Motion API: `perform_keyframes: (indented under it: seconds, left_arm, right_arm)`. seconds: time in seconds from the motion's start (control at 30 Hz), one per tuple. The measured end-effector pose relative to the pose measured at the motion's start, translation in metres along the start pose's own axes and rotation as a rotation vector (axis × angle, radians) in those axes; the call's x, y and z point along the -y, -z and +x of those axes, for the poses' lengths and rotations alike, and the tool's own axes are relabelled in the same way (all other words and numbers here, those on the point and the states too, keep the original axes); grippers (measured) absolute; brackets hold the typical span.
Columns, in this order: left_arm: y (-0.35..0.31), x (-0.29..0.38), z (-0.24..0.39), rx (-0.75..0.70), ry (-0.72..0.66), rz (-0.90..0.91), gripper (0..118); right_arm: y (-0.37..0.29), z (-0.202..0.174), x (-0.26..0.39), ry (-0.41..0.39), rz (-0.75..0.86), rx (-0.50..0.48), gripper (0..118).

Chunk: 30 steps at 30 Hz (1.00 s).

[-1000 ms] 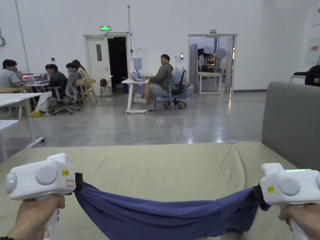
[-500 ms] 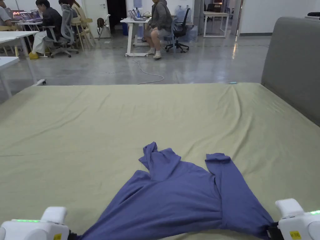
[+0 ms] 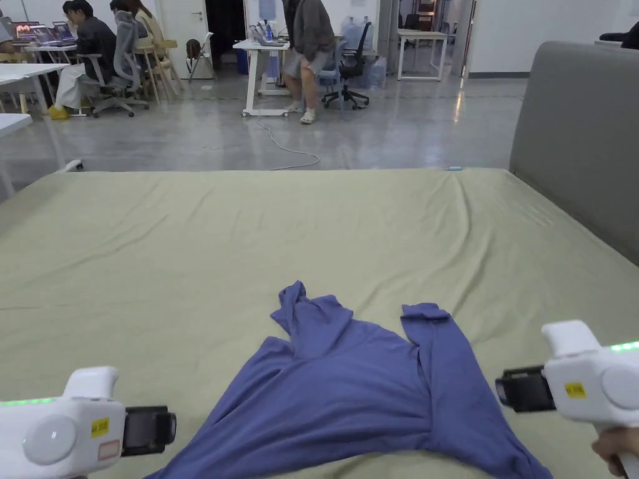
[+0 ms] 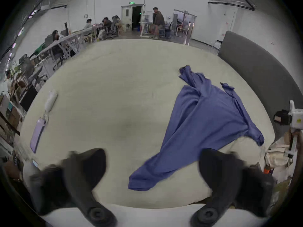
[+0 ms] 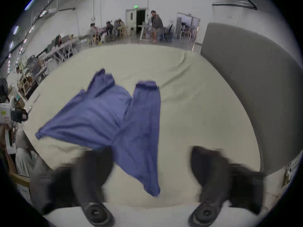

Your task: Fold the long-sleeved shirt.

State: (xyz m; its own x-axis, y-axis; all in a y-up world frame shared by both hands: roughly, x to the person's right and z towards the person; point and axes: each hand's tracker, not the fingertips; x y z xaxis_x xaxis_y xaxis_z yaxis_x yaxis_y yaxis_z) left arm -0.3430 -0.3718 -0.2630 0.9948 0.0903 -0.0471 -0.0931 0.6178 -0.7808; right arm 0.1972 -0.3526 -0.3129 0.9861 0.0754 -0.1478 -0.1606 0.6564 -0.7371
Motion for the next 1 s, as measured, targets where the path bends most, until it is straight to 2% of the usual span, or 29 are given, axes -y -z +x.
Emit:
perform_keyframes:
  seconds: [0.03, 0.07, 0.1, 0.17, 0.27, 0.37, 0.4, 0.47, 0.5, 0.73, 0.77, 0.83, 0.87, 0.9, 0.93, 1.0]
  left_arm:
    - [-0.002, -0.003, 0.005, 0.009, 0.021, 0.017, 0]
    - [0.001, -0.006, 0.011, 0.018, 0.072, 0.028, 0]
    - [-0.001, -0.001, 0.02, -0.006, 0.053, 0.064, 0]
    - [0.002, 0.001, 0.031, 0.001, 0.06, -0.008, 0]
    - [0.011, 0.017, 0.009, 0.012, 0.046, -0.01, 0]
    - [0.007, 0.013, 0.011, -0.042, 0.016, 0.01, 0]
    - [0.009, 0.014, 0.008, -0.055, 0.012, 0.007, 20]
    - [0.02, 0.02, 0.003, -0.069, 0.025, -0.068, 97]
    - [0.026, 0.024, 0.002, -0.094, 0.03, -0.094, 111]
    - [0.072, 0.06, -0.01, -0.164, 0.011, -0.27, 108]
    - [0.088, 0.057, -0.024, -0.147, -0.016, -0.307, 102]
    - [0.096, 0.06, -0.032, -0.09, -0.049, -0.306, 84]
    - [0.096, 0.06, -0.033, -0.056, -0.073, -0.283, 64]
    - [0.083, 0.069, -0.016, -0.039, -0.055, -0.255, 28]
    - [0.075, 0.066, -0.008, -0.04, 0.002, -0.223, 0]
    - [0.07, 0.057, -0.002, -0.06, 0.019, -0.19, 0]
  right_arm:
    - [0.002, -0.003, -0.005, -0.011, 0.018, -0.011, 0]
    - [0.01, -0.009, -0.008, -0.014, 0.01, -0.008, 0]
    - [0.011, -0.015, -0.013, -0.013, 0.012, 0.01, 0]
    - [0.019, -0.024, -0.017, -0.068, -0.055, 0.004, 0]
    - [0.021, -0.036, -0.022, -0.064, -0.037, 0.014, 0]
    - [0.02, -0.043, -0.024, -0.055, -0.038, 0.026, 0]
    - [0.019, -0.045, -0.025, -0.051, -0.038, 0.021, 0]
    - [0.02, -0.043, -0.019, -0.043, -0.038, 0.001, 0]
    - [0.02, -0.046, -0.019, -0.043, -0.039, -0.009, 0]
    - [0.032, -0.051, -0.005, -0.057, -0.068, -0.031, 0]
    - [0.033, -0.052, -0.005, -0.058, -0.073, -0.034, 0]
    - [0.038, -0.049, -0.002, -0.059, -0.085, -0.036, 0]
    - [0.041, -0.051, -0.002, -0.063, -0.09, -0.033, 0]
    - [0.043, -0.053, -0.003, -0.069, -0.098, -0.031, 0]
    - [0.047, -0.052, -0.004, -0.073, -0.103, -0.033, 0]
    - [0.052, -0.052, -0.008, -0.08, -0.11, -0.038, 0]
